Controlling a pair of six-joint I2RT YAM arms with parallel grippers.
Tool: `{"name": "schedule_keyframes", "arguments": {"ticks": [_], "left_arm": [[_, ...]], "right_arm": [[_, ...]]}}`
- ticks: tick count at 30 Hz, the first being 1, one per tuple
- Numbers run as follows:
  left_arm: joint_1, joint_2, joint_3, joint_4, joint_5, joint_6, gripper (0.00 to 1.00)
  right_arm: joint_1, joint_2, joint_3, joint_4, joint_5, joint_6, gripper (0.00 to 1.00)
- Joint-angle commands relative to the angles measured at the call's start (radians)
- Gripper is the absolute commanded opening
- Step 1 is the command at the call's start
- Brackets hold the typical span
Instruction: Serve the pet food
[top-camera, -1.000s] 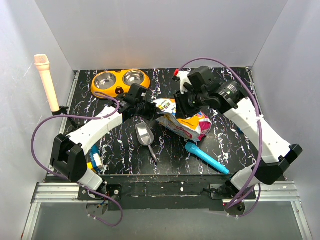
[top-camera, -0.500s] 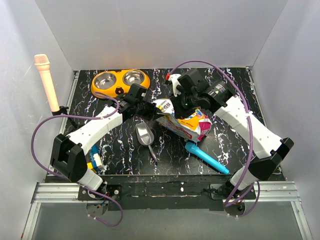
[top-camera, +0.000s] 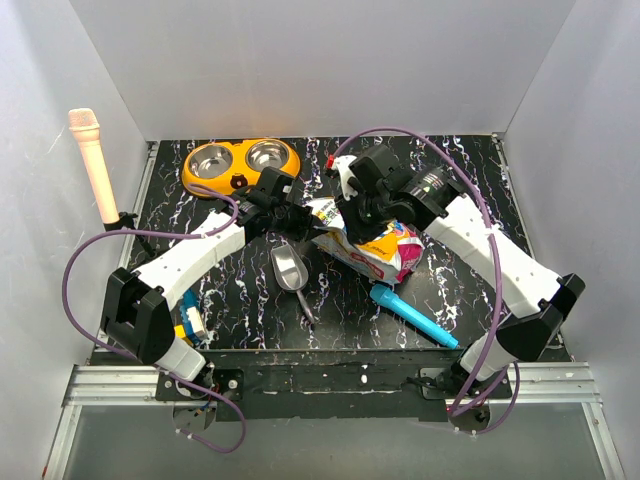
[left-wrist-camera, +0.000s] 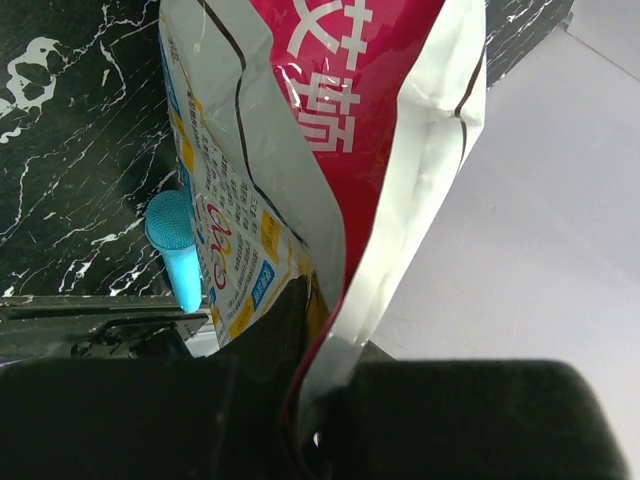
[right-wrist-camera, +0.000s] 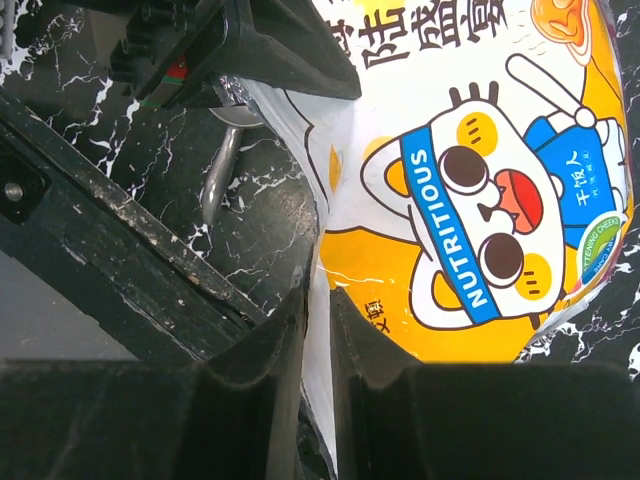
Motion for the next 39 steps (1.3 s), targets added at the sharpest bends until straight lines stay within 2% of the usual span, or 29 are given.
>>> {"name": "schedule_keyframes", "arguments": {"ticks": [1, 3, 6, 13, 21, 28, 35, 39], "left_arm": [[0.0, -0.046, 0.097, 0.103, 0.091, -0.026, 0.0], [0.0, -0.05, 0.094, 0.103, 0.088, -0.025, 0.0], [0.0, -0.05, 0.091, 0.103, 0.083, -0.026, 0.0], [0.0, -0.047, 0.102, 0.109, 0.085, -0.031, 0.0], [0.0, -0.046, 0.1, 0.111, 0.091, -0.043, 0.0], [0.0, -0.049, 0.097, 0.112, 0.089, -0.052, 0.0], [0.0, -0.046, 0.091, 0.134, 0.09, -0.061, 0.0], [0.0, -0.049, 0.08, 0.149, 0.09, -0.074, 0.0]], "right_arm": [[0.009, -0.016, -0.039, 0.01, 0.08, -0.018, 0.21], [0.009, -0.025, -0.06, 0.019, 0.117, -0.021, 0.13], [0.009, -0.036, -0.093, 0.016, 0.132, -0.024, 0.12], [0.038, -0.096, -0.211, 0.085, 0.055, -0.027, 0.23], [0.04, 0.009, -0.085, 0.112, 0.104, -0.036, 0.26], [0.041, 0.081, -0.024, 0.097, 0.033, -0.053, 0.26], [0.057, -0.051, -0.203, 0.115, 0.066, -0.022, 0.3], [0.057, -0.135, -0.284, 0.108, 0.068, -0.002, 0.23]]}}
